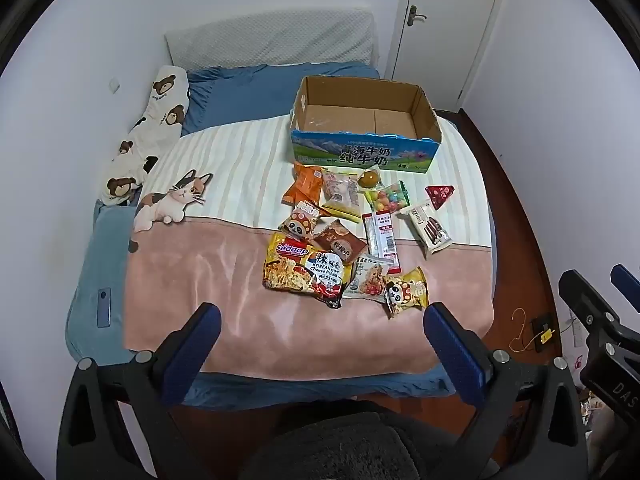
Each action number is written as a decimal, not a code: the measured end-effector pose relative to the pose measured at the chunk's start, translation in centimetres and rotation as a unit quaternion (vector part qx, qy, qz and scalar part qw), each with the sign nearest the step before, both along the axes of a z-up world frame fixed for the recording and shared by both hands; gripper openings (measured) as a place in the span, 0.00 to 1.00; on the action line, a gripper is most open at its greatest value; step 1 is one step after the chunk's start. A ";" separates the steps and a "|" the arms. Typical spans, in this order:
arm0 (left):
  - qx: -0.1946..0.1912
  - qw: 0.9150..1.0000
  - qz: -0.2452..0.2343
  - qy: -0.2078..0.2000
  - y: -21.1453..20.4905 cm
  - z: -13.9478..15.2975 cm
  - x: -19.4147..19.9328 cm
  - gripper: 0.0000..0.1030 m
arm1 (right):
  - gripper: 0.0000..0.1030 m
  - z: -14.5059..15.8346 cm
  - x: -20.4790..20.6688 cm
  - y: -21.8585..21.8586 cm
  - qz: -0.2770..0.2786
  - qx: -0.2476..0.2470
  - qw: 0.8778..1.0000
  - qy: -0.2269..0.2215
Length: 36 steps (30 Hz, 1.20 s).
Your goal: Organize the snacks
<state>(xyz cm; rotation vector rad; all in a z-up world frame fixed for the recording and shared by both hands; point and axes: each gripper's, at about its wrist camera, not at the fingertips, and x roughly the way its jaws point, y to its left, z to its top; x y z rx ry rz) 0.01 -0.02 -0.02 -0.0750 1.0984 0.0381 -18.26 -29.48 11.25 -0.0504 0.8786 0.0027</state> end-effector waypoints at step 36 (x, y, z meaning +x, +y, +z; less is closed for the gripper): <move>-0.005 1.000 -0.012 -0.012 -0.2 1.2 -0.8 1.00 | 1.00 1.1 -1.2 0.4 -0.005 -0.001 1.000 -0.005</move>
